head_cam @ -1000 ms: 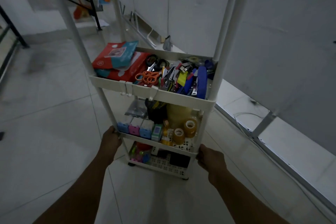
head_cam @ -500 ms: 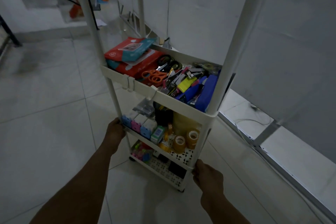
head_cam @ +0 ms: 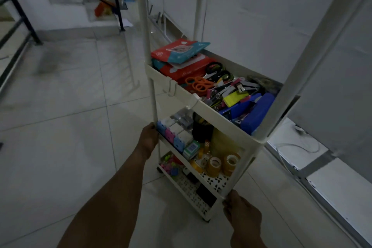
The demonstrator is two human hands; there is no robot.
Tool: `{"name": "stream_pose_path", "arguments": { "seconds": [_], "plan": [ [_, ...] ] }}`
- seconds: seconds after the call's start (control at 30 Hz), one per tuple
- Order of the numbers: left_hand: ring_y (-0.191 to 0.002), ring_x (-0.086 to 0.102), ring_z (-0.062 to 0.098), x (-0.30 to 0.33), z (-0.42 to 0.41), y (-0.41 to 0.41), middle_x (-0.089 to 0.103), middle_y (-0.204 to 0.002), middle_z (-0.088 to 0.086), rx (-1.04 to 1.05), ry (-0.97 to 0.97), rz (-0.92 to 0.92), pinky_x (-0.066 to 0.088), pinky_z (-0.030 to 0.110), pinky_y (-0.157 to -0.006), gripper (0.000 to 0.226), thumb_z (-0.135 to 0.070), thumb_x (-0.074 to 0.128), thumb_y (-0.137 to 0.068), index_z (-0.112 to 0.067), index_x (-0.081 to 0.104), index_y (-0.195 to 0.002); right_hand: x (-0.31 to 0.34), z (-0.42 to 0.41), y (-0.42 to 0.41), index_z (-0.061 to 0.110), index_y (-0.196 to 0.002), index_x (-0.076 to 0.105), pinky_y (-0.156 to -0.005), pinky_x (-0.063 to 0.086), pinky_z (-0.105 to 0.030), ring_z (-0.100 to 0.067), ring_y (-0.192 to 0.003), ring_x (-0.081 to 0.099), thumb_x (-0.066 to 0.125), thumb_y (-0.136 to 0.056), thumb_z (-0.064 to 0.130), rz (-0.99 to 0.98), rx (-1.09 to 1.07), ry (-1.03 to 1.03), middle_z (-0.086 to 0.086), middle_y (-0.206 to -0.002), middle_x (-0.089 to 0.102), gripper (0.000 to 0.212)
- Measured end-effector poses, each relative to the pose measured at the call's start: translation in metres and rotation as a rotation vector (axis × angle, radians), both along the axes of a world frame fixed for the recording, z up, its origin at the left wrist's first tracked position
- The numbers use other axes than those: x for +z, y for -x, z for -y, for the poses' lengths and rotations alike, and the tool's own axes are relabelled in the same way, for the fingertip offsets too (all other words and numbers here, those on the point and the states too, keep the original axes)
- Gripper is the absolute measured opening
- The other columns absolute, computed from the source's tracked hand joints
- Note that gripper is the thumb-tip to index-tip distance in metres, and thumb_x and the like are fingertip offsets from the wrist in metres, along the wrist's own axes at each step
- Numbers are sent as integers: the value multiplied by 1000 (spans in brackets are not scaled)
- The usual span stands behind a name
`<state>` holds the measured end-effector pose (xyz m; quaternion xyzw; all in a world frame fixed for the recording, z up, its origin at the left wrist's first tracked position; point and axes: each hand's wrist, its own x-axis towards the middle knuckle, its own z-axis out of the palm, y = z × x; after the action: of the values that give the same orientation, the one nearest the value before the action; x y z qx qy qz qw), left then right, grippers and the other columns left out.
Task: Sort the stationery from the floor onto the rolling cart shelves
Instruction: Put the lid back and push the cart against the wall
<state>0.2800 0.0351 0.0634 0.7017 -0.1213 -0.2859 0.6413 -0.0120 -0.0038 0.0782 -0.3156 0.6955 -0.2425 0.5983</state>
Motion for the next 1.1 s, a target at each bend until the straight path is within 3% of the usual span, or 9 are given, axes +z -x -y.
{"name": "stream_pose_path", "arguments": {
  "seconds": [0.13,0.23,0.4,0.47,0.57,0.7,0.87,1.0,1.1],
  "plan": [
    [-80,59,24,-4,5,-10,62,-100,12,-13,-7,2,48,28,-67,39,8,34,-94,-9,61,-115,-8,-2,-3,14,-36,63,-87,55,-52,-31,-74,65,73,-81,24,-46,35,21,-11,-67,66,48],
    [-76,58,18,-5,7,-12,62,-94,9,-27,2,-11,50,20,-60,40,10,31,-93,-10,59,-112,-6,-4,-3,16,-44,66,-87,53,-54,-36,-74,64,68,-85,23,-36,145,63,-11,-66,67,41],
    [-93,58,33,0,11,-7,61,-112,20,-47,-9,6,47,43,-89,45,14,26,-92,1,54,-124,4,3,-13,5,-64,70,-85,54,-37,-23,-76,64,78,-76,25,1,15,-98,-10,-76,68,25],
    [-99,56,38,0,10,-4,59,-119,25,-29,-30,14,47,42,-87,44,13,26,-92,3,52,-126,6,1,-14,5,-65,69,-86,54,-38,-24,-75,63,76,-79,25,13,14,-91,-11,-77,67,26],
    [-94,54,29,4,11,0,59,-119,27,14,-54,34,45,33,-76,37,10,30,-94,5,53,-123,9,-2,-13,7,-57,62,-89,54,-48,-27,-73,60,74,-81,25,4,-7,-96,-10,-72,63,33],
    [-97,57,29,13,10,3,60,-120,28,-6,-117,46,47,36,-86,32,7,37,-96,6,57,-121,12,0,-12,6,-56,60,-89,54,-50,-32,-79,61,73,-83,17,42,-20,-165,-12,-73,62,32],
    [-98,57,30,34,12,4,60,-120,25,8,-193,20,45,31,-82,29,1,41,-97,6,57,-121,18,5,-10,7,-59,59,-90,53,-48,-34,-87,62,69,-86,16,85,41,-158,-12,-76,61,30],
    [-91,57,28,51,7,15,61,-109,15,4,-264,42,50,34,-80,36,5,38,-96,4,49,-130,21,2,-3,4,-71,62,-64,45,-34,-27,-65,51,62,-90,10,144,84,-177,-15,-76,59,20],
    [-110,53,36,59,3,17,52,-133,21,-22,-316,64,44,42,-97,43,4,36,-95,0,43,-138,29,3,-1,2,-78,63,-60,37,-34,-24,-60,44,59,-92,6,163,103,-227,-17,-78,56,15]
  ]
}}
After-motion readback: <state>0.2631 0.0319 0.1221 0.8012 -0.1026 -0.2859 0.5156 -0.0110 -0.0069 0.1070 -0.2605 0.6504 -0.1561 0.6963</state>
